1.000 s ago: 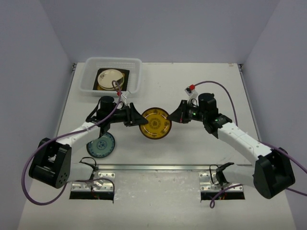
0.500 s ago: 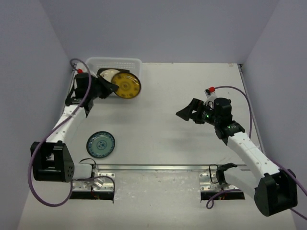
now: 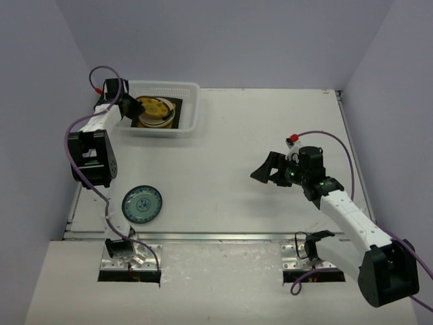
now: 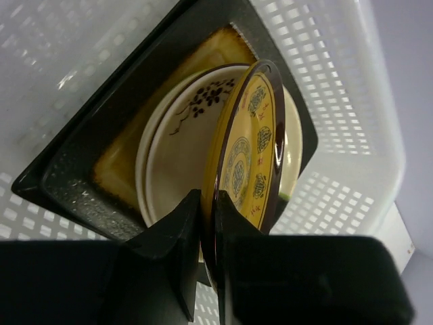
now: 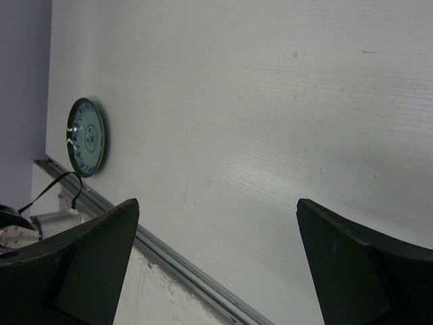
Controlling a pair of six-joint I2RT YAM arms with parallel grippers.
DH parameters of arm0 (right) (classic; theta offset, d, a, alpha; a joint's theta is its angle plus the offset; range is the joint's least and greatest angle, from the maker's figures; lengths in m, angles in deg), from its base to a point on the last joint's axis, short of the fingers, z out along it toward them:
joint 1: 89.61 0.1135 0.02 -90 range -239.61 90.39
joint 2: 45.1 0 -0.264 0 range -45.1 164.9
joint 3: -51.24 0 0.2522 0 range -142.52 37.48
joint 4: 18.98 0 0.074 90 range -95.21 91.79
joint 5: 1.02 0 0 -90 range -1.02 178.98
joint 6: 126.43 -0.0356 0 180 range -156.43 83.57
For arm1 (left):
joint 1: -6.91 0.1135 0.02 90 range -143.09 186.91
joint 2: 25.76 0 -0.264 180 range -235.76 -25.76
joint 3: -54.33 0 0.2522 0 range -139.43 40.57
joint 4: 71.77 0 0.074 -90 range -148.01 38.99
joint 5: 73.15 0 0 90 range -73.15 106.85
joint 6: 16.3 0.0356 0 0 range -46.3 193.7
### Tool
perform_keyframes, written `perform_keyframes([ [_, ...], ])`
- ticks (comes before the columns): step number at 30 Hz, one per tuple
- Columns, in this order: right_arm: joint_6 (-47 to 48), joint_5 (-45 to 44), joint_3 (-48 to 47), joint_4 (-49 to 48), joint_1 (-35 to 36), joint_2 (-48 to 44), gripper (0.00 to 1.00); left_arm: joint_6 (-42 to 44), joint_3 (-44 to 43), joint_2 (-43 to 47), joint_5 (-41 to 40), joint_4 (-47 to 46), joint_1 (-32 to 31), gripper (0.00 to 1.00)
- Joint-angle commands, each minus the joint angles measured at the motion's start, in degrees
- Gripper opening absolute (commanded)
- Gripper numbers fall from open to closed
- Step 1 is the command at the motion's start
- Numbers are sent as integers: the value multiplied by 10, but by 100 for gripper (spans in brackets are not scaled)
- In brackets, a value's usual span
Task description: Place the plates into the plastic bin on the countertop
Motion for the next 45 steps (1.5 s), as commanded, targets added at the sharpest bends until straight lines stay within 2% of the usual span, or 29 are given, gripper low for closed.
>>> perform_keyframes([
  [1,22,32,-7,-26,-3,17,99,15,-50,20,15,0,10,21],
  [5,19,91,-3,-59,-2,39,99,18,-29,32,23,-8,10,66],
  [6,15,112,-2,-60,0,46,99,19,-23,38,20,-8,10,86],
  [7,11,120,-3,-66,7,56,99,25,-22,45,17,-2,10,97],
  [12,-2,73,-27,-90,82,125,99,70,-52,53,5,62,10,100],
  [14,-19,51,-48,-101,132,156,99,88,-63,50,9,81,10,100],
  [19,-79,26,-104,-176,223,278,99,117,-60,68,22,131,11,100],
  [23,-115,-14,-167,-215,289,365,99,130,-41,133,45,160,11,100],
  [26,-146,-57,-240,-230,340,455,98,144,33,283,75,134,10,100],
  [30,-193,-77,-316,-253,379,566,84,165,147,469,65,110,10,100],
  [31,-200,-81,-327,-256,386,575,82,164,176,486,63,105,10,100],
  [33,-216,-83,-357,-271,403,625,73,160,266,588,83,60,10,100],
  [34,-225,-79,-371,-276,405,638,71,159,300,607,89,52,10,100],
  [35,-236,-72,-390,-294,413,679,64,161,342,669,107,26,10,100],
  [37,-252,-61,-422,-306,423,717,51,170,383,707,113,27,10,100],
  [40,-289,-39,-446,-337,427,765,38,187,400,735,115,49,10,100],
  [45,-310,-54,-466,-335,436,801,32,193,415,746,143,69,9,100],
])
